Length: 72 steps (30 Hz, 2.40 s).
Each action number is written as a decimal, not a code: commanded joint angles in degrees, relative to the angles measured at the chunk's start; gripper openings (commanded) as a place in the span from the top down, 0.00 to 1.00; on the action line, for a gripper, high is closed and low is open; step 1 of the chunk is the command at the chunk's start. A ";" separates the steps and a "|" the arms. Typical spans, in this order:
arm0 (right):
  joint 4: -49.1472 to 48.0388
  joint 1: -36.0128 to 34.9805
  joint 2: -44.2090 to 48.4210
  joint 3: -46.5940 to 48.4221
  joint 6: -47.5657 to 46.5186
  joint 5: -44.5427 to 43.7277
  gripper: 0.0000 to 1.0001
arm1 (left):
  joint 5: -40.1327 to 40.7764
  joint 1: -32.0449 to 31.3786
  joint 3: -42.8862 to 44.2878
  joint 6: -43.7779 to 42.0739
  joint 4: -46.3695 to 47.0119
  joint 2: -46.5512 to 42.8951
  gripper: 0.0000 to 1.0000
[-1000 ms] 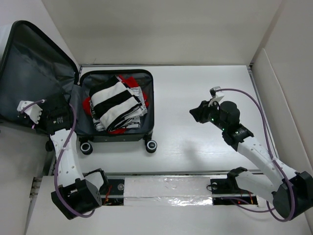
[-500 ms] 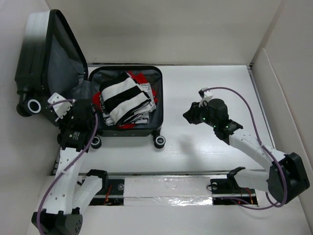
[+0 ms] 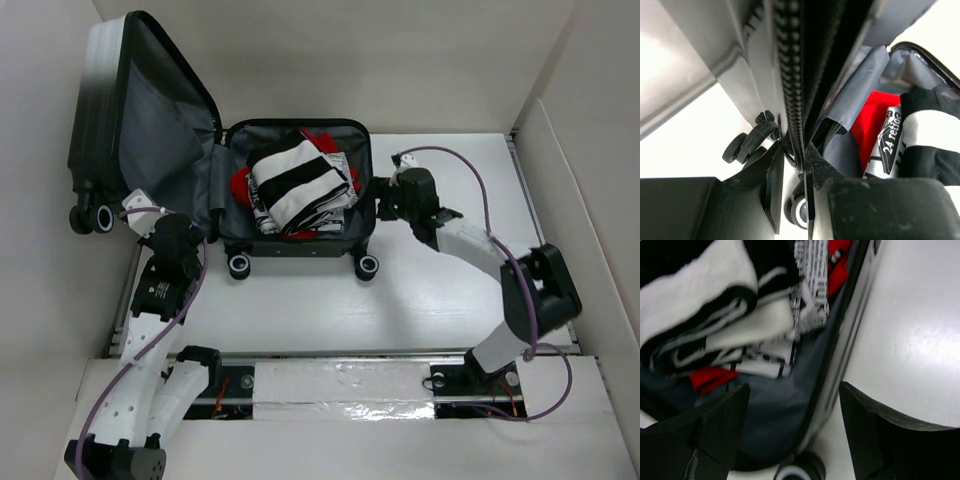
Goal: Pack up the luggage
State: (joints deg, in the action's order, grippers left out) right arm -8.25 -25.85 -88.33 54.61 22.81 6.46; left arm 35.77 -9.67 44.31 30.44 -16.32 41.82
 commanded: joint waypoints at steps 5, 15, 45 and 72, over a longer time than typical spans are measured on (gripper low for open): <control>4.99 -0.26 -16.94 14.55 0.49 0.13 0.68 | -17.22 -2.72 2.18 -0.02 8.32 1.07 1.00; 3.25 -11.95 -20.65 15.35 -1.45 3.02 1.00 | -30.03 -2.72 -0.89 1.73 18.05 3.00 1.00; -7.48 -7.73 -2.82 -9.76 0.31 7.78 1.00 | -6.58 -35.52 9.91 1.19 26.70 10.75 0.56; 11.43 19.96 32.42 -15.14 -3.22 10.58 0.62 | -39.48 22.86 -11.88 17.73 25.46 5.82 0.48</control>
State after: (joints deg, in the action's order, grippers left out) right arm 2.59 -5.58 -56.75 38.81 18.81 12.38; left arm -2.94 12.60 33.08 47.53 6.17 49.43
